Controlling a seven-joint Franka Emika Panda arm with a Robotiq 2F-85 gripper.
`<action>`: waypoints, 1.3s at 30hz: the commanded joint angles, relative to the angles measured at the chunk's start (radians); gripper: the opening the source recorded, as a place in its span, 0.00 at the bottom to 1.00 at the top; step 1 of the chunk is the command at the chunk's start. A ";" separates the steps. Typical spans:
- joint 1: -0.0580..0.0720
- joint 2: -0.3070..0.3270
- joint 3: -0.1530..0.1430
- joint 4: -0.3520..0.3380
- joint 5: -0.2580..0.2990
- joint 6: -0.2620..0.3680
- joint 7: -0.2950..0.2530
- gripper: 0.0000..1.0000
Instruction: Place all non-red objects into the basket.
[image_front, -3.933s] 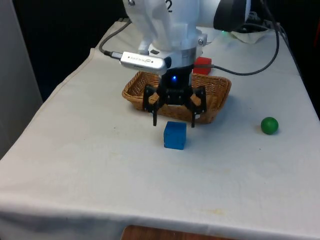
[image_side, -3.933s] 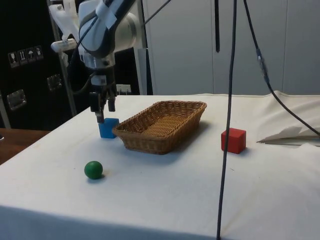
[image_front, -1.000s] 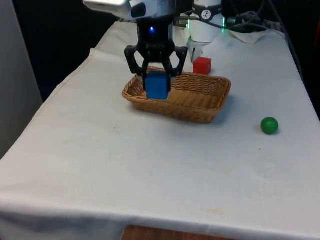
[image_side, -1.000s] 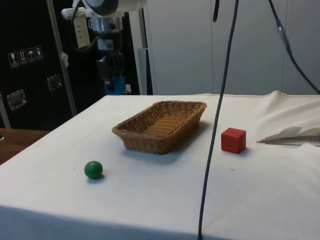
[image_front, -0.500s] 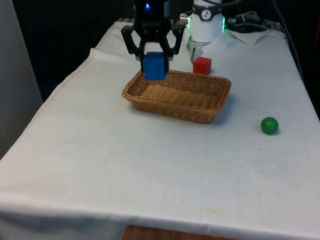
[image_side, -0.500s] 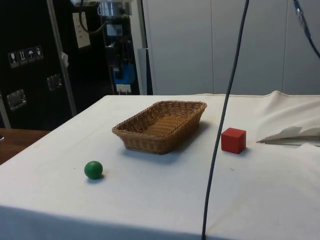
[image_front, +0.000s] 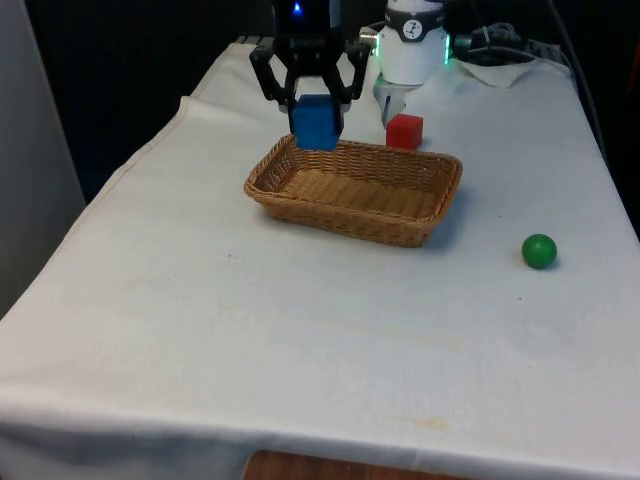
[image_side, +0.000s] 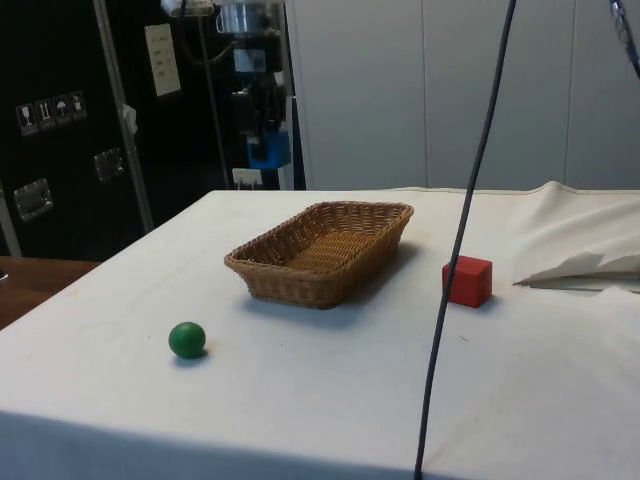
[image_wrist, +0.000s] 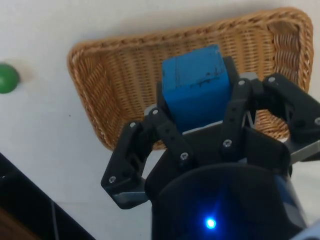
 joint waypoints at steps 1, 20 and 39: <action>0.009 -0.010 -0.006 -0.016 -0.013 0.015 0.016 0.01; 0.020 -0.089 -0.005 -0.160 -0.031 0.087 0.062 0.01; 0.020 -0.167 -0.002 -0.371 -0.024 0.264 0.038 0.01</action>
